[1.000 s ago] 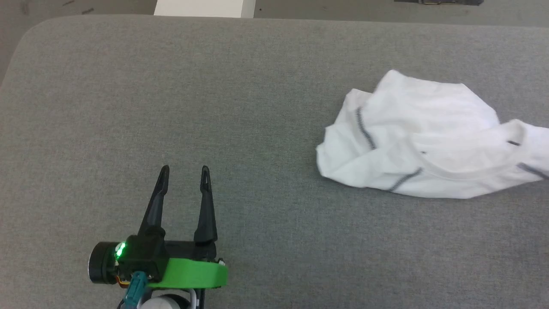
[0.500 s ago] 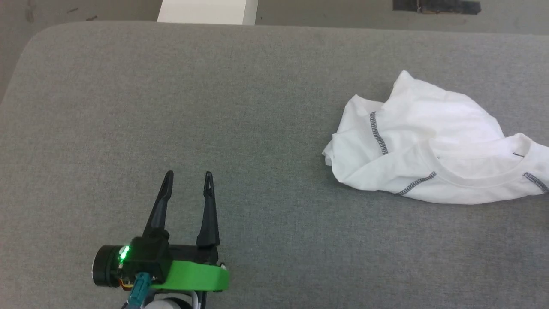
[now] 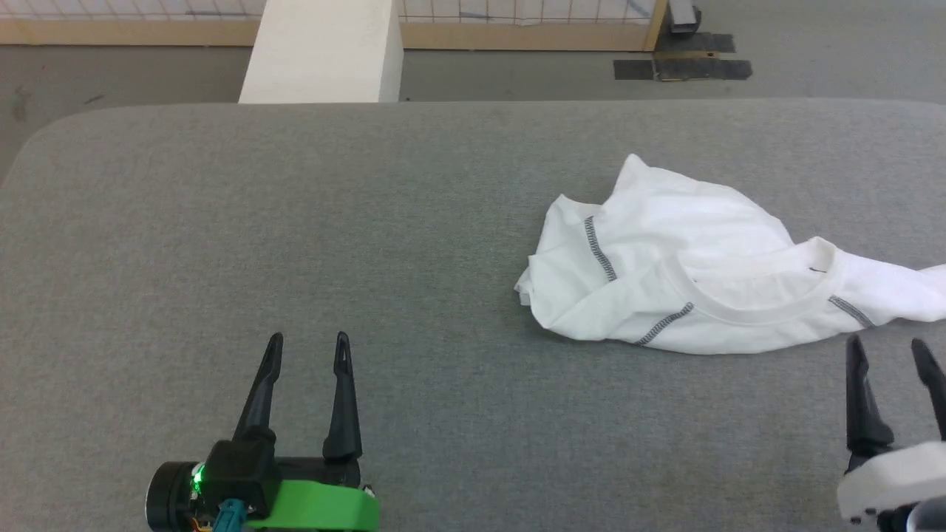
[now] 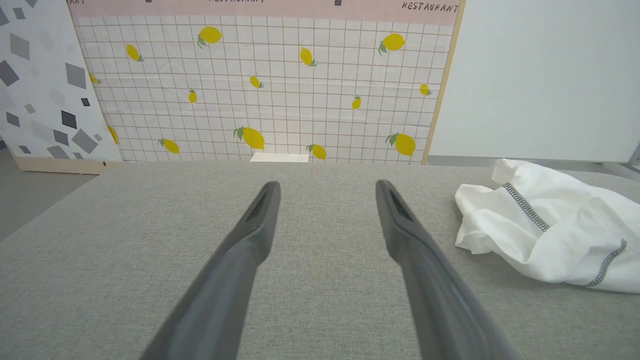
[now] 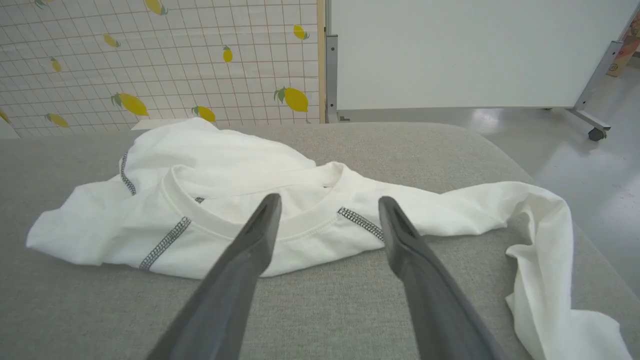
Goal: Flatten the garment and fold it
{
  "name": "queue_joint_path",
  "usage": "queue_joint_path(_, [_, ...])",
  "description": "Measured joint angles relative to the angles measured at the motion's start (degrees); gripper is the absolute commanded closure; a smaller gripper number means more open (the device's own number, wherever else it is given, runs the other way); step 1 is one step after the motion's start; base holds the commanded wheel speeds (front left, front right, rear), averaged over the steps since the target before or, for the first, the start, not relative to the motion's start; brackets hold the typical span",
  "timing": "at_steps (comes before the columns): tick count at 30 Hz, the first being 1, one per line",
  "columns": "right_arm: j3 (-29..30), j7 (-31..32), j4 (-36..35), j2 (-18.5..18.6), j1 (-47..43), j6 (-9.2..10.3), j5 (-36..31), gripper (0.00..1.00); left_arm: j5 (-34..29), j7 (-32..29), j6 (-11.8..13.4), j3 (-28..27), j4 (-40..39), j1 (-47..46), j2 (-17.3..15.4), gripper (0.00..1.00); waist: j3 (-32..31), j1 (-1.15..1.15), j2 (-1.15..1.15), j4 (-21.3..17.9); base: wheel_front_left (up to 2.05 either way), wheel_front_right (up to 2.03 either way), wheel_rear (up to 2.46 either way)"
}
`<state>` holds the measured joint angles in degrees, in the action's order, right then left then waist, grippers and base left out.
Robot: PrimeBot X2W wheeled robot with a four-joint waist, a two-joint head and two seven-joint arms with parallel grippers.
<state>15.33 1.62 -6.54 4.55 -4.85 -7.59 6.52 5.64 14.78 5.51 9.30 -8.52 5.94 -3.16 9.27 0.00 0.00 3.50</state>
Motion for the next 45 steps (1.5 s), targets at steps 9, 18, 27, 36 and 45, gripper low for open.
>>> queue_joint_path(9, [0.16,-0.48,-5.08,-1.56,-3.3,0.0,0.03,0.0,-1.94,-3.6,-3.86,2.79,2.79,-6.1,-2.05,0.0,0.25,0.0,0.0,-3.23,0.0,0.0,0.0])
queue_joint_path(18, [1.47,0.01,-9.29,-1.57,0.77,0.0,0.19,0.0,-3.36,-22.48,-11.12,10.22,13.34,-30.35,-2.24,0.0,5.25,0.0,0.0,-3.09,0.0,0.0,0.0])
queue_joint_path(27, [-0.35,1.43,-10.82,-1.34,3.07,0.0,0.6,0.0,-2.7,-28.02,-12.54,16.36,30.48,-48.63,-1.1,0.0,11.65,0.0,0.0,-2.96,0.0,0.0,0.0])
queue_joint_path(36, [-0.33,2.25,-12.72,0.14,4.65,0.0,1.65,0.0,3.96,-30.93,-12.6,21.38,41.91,-55.49,-0.38,0.0,16.65,0.0,0.0,-5.07,0.0,0.0,0.0])
queue_joint_path(45, [-0.48,2.4,-11.7,0.05,4.78,0.0,2.21,0.0,11.16,-32.08,-12.59,28.06,45.47,-58.57,-0.11,1.0,18.63,0.0,0.0,-7.29,0.0,0.0,0.0])
